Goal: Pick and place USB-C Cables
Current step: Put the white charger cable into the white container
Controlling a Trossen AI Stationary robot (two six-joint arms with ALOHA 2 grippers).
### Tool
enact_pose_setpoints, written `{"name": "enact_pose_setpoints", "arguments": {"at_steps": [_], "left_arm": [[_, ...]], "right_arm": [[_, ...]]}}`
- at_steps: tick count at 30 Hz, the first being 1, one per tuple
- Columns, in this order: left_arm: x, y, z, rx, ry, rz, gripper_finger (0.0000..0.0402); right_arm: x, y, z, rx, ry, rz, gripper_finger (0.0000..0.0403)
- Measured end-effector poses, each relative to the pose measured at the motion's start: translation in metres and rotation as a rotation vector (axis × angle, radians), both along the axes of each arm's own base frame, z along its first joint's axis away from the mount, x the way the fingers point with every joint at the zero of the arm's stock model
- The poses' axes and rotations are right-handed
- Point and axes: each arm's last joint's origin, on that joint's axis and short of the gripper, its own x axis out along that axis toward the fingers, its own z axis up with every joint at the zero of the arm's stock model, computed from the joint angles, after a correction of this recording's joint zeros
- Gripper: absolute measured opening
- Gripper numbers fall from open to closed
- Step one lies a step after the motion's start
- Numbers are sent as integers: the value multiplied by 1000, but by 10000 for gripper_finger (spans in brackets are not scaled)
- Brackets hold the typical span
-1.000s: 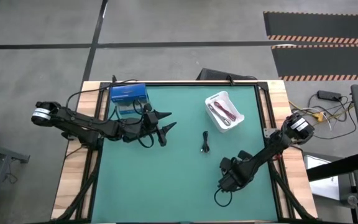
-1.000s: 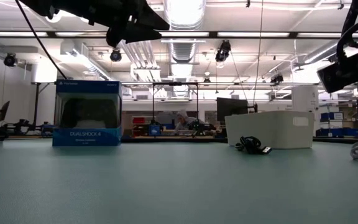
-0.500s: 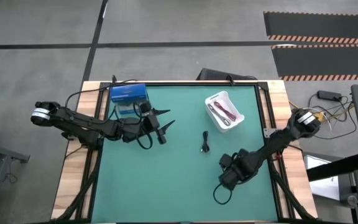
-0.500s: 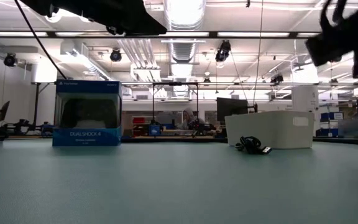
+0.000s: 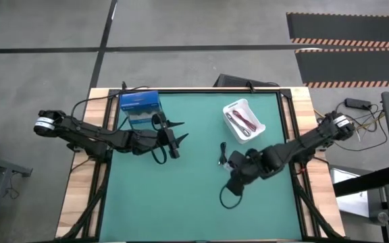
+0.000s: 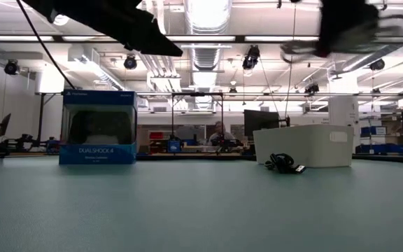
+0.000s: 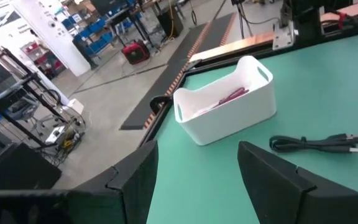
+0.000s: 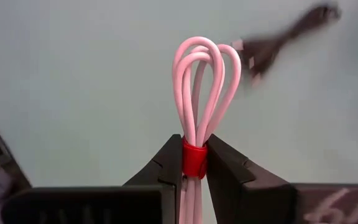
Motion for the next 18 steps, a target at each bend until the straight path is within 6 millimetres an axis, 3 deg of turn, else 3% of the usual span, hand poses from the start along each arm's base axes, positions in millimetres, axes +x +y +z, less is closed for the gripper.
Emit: {"name": "enact_pose_setpoints", "arguments": {"at_steps": [8,18], "left_arm": [[0,-2,-1,0,10,-10,206],[0,-2,-1,1,15,-10,206]], "right_arm": [[20,-39,35,-38,-78,-20,42],[22,-102,46,-110,1,-98,43]]}}
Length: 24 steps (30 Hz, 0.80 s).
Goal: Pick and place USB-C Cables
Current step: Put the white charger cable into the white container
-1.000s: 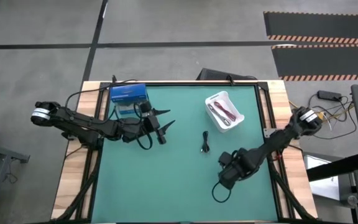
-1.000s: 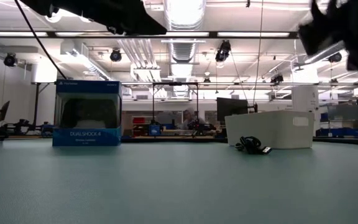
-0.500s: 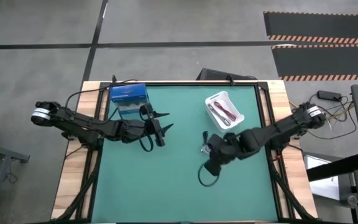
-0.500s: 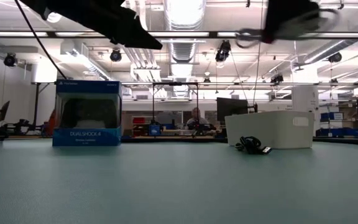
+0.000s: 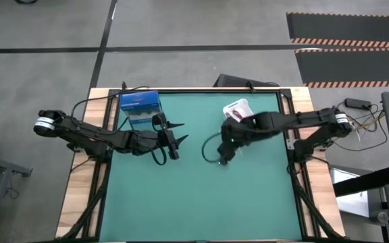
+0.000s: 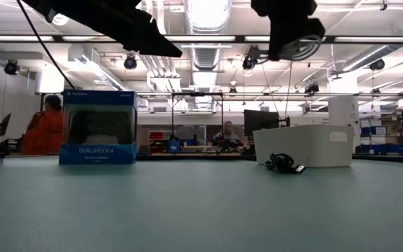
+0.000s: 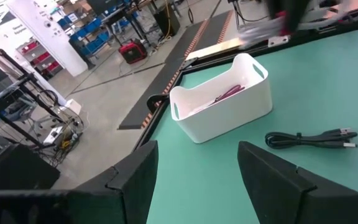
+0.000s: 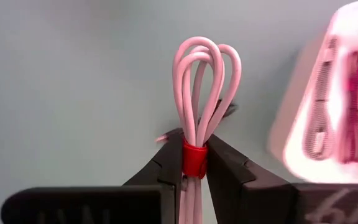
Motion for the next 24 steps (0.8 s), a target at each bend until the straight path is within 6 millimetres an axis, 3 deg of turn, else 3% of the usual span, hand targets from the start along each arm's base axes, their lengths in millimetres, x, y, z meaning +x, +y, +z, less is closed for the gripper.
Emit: {"name": "enact_pose_setpoints", "arguments": {"at_steps": [11,24], "left_arm": [[0,0,0,-2,-1,0,206],[0,0,0,-2,-1,0,206]], "right_arm": [[-11,-61,-3,-37,119,-70,43],[-25,-113,-3,-59,161,-108,43]]}}
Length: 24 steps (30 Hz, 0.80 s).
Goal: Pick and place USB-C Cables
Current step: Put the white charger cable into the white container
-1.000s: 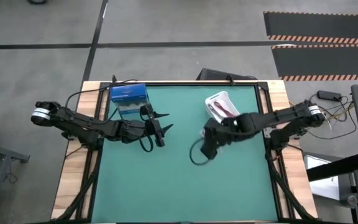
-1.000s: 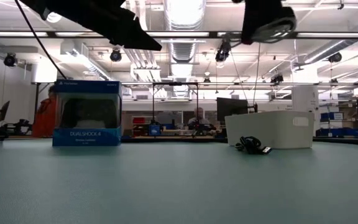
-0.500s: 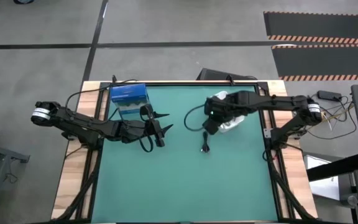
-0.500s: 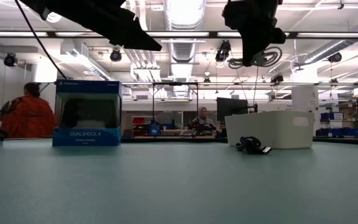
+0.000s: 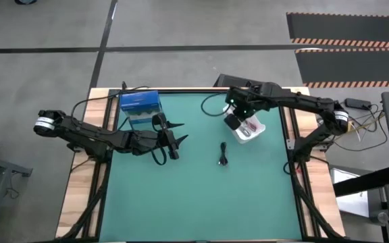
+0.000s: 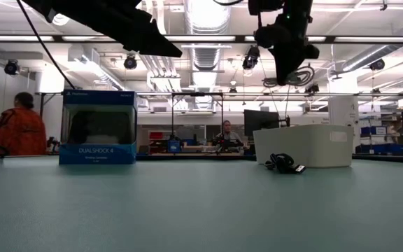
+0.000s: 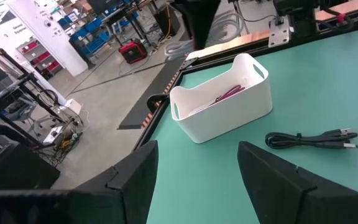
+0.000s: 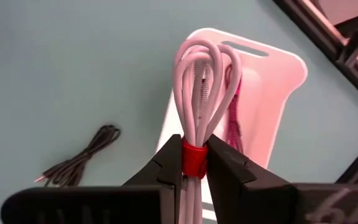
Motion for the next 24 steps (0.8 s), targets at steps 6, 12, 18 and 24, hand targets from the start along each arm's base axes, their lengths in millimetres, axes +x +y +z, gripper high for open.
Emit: {"name": "enact_pose_setpoints", "arguments": {"at_steps": [6,12,18,24], "left_arm": [[0,0,0,0,0,0,206],[0,0,0,0,0,0,206],[0,0,0,0,0,0,206],[0,0,0,1,0,0,206]], "right_arm": [[-6,-15,-3,15,11,-30,43],[-11,-23,-7,16,28,-40,43],[-12,-26,-7,14,28,-43,43],[-10,-27,-9,17,35,-43,43]]}}
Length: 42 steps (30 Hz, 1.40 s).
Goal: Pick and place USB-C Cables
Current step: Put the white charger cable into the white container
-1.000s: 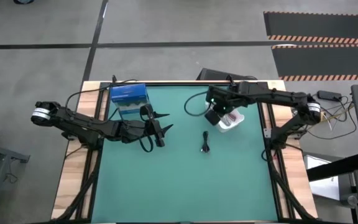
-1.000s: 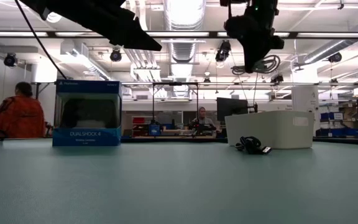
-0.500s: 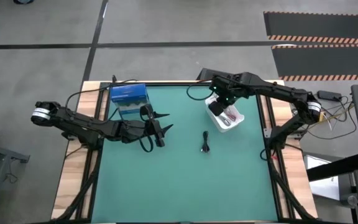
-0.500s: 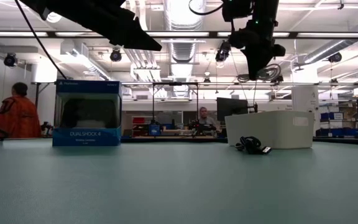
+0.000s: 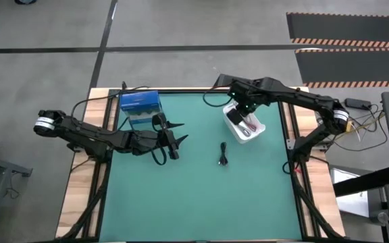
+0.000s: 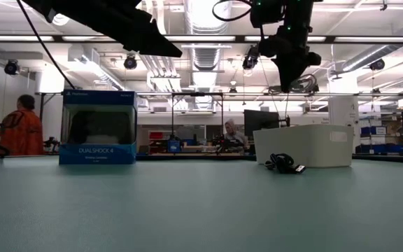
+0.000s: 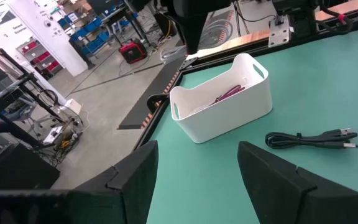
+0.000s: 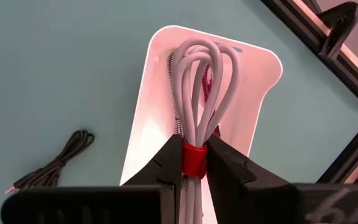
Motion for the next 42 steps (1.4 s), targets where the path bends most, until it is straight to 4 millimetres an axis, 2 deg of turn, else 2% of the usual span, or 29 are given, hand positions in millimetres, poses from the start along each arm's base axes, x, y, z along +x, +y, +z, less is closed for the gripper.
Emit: {"name": "enact_pose_setpoints", "arguments": {"at_steps": [20,33,42], "left_arm": [[0,0,-1,1,9,0,206],[0,0,-1,1,9,0,206],[0,0,-1,1,11,0,206]], "right_arm": [[22,-13,-38,46,128,51,43],[24,-23,-49,62,166,52,43],[18,-20,-61,62,181,41,43]]}}
